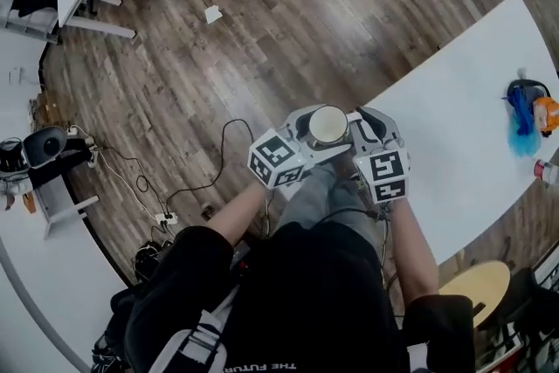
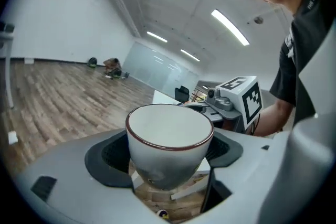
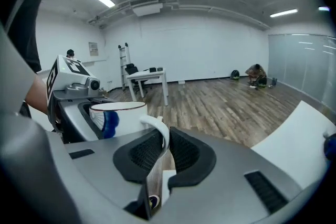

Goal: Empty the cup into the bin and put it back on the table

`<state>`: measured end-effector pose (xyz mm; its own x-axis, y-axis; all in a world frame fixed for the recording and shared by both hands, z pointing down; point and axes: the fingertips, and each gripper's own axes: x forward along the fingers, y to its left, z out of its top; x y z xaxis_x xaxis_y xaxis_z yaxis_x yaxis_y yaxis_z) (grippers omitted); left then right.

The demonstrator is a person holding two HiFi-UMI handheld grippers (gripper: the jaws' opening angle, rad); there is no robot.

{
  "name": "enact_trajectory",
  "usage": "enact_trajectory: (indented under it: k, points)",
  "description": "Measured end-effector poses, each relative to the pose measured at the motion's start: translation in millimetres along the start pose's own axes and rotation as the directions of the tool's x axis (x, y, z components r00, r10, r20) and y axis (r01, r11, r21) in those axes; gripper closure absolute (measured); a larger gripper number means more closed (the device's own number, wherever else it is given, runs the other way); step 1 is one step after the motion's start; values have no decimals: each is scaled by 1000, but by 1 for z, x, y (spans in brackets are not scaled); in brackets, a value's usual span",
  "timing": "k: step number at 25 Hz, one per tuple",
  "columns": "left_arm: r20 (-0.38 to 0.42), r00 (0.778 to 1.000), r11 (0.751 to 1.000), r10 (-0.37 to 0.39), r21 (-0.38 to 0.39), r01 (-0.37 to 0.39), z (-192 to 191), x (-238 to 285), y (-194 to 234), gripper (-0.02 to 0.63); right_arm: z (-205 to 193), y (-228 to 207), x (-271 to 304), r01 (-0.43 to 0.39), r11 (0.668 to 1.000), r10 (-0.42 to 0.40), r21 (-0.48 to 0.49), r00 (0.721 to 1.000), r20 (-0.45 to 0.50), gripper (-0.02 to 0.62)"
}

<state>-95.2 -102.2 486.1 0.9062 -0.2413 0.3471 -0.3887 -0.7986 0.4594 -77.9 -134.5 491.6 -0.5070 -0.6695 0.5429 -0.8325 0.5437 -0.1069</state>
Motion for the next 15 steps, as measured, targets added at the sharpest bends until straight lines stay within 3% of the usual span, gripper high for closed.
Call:
enact_trajectory:
  k: [3, 5, 7, 11, 15]
  points:
    - [25, 999, 979, 28, -203, -23, -15, -13, 45, 216, -7, 11, 52, -86, 996, 82, -15, 984, -160, 545]
    - [42, 999, 944, 31, -329, -16, -23, -16, 73, 216, -13, 13, 82, -127, 992, 117, -17, 954, -275, 545]
    - [60, 998, 895, 24, -447, 5, -32, -16, 97, 216, -21, 13, 109, -153, 988, 141, 0, 914, -380, 545]
    - [108, 994, 758, 1, -649, 70, -52, -11, 133, 216, -41, 10, 147, -187, 982, 161, 13, 807, -568, 545]
    - [161, 987, 591, -15, -795, 139, -72, -6, 152, 216, -61, 11, 173, -234, 972, 170, 11, 671, -722, 545]
